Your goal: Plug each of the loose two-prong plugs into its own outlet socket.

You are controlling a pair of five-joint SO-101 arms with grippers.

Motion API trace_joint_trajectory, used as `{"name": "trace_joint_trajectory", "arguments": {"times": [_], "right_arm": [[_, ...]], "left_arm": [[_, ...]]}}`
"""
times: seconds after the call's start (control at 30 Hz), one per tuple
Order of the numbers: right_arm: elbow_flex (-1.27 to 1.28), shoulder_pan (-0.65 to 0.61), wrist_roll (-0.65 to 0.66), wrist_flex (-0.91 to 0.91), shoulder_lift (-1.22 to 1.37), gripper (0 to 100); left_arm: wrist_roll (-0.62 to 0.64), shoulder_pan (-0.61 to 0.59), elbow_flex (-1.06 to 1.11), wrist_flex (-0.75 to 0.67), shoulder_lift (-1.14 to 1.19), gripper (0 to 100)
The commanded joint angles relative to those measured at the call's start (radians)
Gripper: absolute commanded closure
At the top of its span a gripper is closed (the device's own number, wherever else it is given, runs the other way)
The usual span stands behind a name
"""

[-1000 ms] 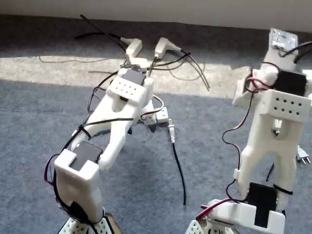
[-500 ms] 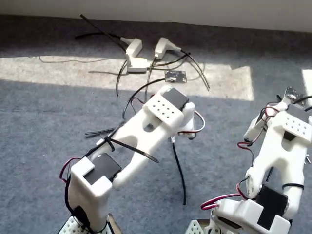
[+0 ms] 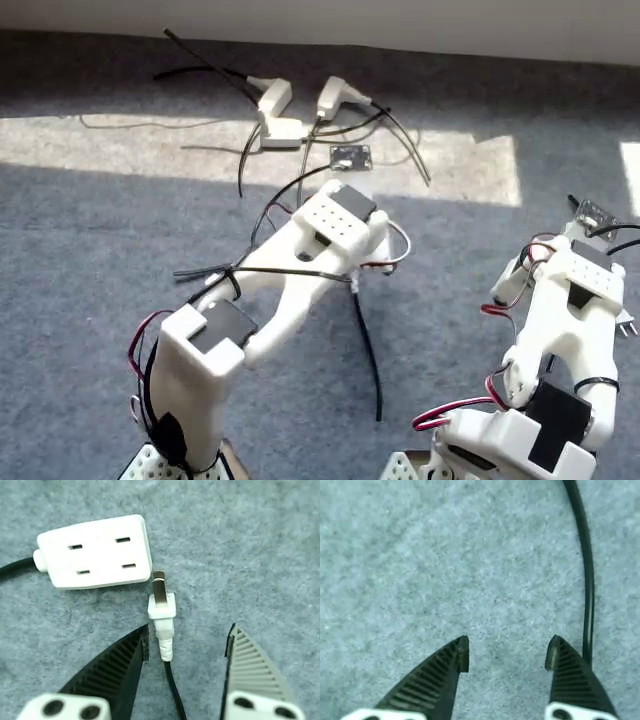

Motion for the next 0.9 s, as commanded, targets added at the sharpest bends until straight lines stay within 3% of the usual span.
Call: {"name": "trace_joint_trajectory", "arguments": {"times": [0.0,0.87], "right_arm": [[-0.002,-0.004,-0.012,-0.019,-0.042,74.9],[0.031,-0.033,-0.012,-0.021,-0.041,74.9]], "left_arm": [[0.008,-0.015,-0.004,-0.043,-0.005,74],[0.002,-0.016,0.067,-0.117,0.004,74]]}}
